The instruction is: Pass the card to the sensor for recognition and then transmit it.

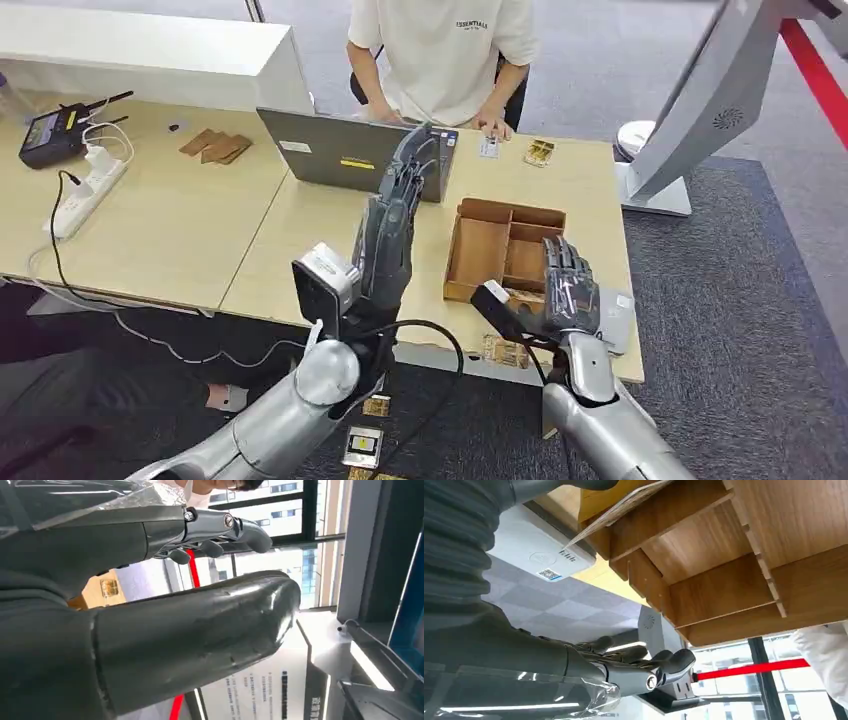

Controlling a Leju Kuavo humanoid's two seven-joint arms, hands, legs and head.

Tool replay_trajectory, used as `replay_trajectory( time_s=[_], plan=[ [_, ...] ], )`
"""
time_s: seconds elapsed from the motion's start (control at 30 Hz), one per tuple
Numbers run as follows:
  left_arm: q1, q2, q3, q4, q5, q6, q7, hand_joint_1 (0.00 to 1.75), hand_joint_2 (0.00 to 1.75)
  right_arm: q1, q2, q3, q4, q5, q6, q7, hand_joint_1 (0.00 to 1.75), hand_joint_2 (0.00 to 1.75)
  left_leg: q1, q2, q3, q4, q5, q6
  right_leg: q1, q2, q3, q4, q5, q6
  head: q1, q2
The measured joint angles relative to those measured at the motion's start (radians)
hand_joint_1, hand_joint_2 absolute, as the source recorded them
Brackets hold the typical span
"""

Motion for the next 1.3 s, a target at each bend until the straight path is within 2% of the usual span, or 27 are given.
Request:
replay_trajectory(
  time_s=[0.53,0.57,0.6,0.63,0.9,1.3],
  plan=[
    [-0.002,-0.008,-0.005,0.017,0.005,-0.007,-0.01,0.0,0.0,-0.005,0.015,-0.016,0.06,-0.001,-0.01,-0.027,0.0,1.75,0.0,0.0,0.0,0.0,0.0,0.0,0.0,0.0,0.0,0.0,0.0,0.0,0.0,0.0],
    [-0.002,-0.008,-0.005,0.017,0.005,-0.007,-0.011,0.0,0.0,-0.005,0.015,-0.017,0.063,-0.001,-0.012,-0.029,0.42,1.75,0.0,0.0,0.0,0.0,0.0,0.0,0.0,0.0,0.0,0.0,0.0,0.0,0.0,0.0],
    [-0.002,-0.008,-0.005,0.017,0.005,-0.007,-0.011,0.0,0.0,-0.005,0.016,-0.017,0.065,-0.002,-0.012,-0.029,0.42,1.75,0.0,0.0,0.0,0.0,0.0,0.0,0.0,0.0,0.0,0.0,0.0,0.0,0.0,0.0],
    [-0.003,-0.008,-0.005,0.018,0.006,-0.007,-0.012,0.0,0.0,-0.006,0.016,-0.017,0.067,-0.002,-0.012,-0.03,1.75,1.75,0.0,0.0,0.0,0.0,0.0,0.0,0.0,0.0,0.0,0.0,0.0,0.0,0.0,0.0],
    [-0.007,-0.008,-0.006,0.026,0.012,-0.009,-0.016,0.0,0.0,-0.007,0.024,-0.018,0.075,-0.024,-0.005,-0.063,1.75,1.75,0.0,0.0,0.0,0.0,0.0,0.0,0.0,0.0,0.0,0.0,0.0,0.0,0.0,0.0],
    [-0.013,-0.008,-0.01,0.036,0.012,-0.016,-0.006,0.0,0.0,-0.014,0.032,-0.018,0.09,-0.039,-0.008,-0.067,1.75,1.75,0.0,0.0,0.0,0.0,0.0,0.0,0.0,0.0,0.0,0.0,0.0,0.0,0.0,0.0]
  ],
)
